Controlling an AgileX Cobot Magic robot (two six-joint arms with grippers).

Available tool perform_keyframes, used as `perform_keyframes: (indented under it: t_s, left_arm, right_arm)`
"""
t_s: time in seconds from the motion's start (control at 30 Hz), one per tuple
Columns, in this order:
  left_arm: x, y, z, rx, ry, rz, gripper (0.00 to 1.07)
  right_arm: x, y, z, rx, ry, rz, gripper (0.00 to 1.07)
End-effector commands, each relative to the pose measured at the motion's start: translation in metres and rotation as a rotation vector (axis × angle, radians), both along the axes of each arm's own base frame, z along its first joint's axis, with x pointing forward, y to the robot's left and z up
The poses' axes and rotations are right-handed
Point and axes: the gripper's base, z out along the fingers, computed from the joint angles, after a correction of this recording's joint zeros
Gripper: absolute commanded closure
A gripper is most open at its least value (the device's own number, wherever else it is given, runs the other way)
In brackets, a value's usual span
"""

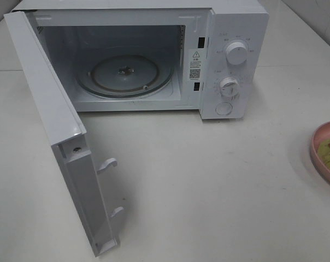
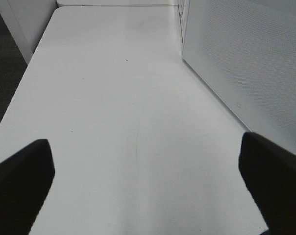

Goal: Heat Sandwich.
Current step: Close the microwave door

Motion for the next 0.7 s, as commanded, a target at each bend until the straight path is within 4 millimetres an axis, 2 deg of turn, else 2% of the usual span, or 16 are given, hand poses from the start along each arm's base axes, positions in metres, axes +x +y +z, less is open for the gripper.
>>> perform_keyframes:
  t_s: [0.03,0.37,0.53,0.6,0.67,0.7]
  left_arm:
    - [-0.003,-0.001,0.0,-0.009,-0.031,0.001,0.09]
    - [0.002,-0.001,0.001,-0.026,-0.006,-0.001,0.09]
    - [0.008,0.0,0.011,-0.022,-0.001,0.004,0.11]
    - [0.013,0.001,0.015,-0.021,0.002,0.007,0.16]
    - [0.021,0.001,0.016,-0.024,0.022,0.008,0.26]
    - [0.021,0.001,0.016,-0.024,0.022,0.008,0.26]
  right_arm:
    - [-0.004,-0.001,0.0,0.003,-0.037,-0.007,0.33]
    - [-0.004,-0.001,0.0,0.003,-0.037,-0.007,0.33]
    - [-0.004,-0.001,0.0,0.003,-0.037,-0.007,0.33]
    - [-0.004,-0.001,0.0,0.003,-0.037,-0.007,0.33]
    - [-0.004,-0.001,0.0,0.003,-0.037,-0.007,0.33]
    - [-0.004,-0.001,0.0,0.003,-0.037,-0.007,0.33]
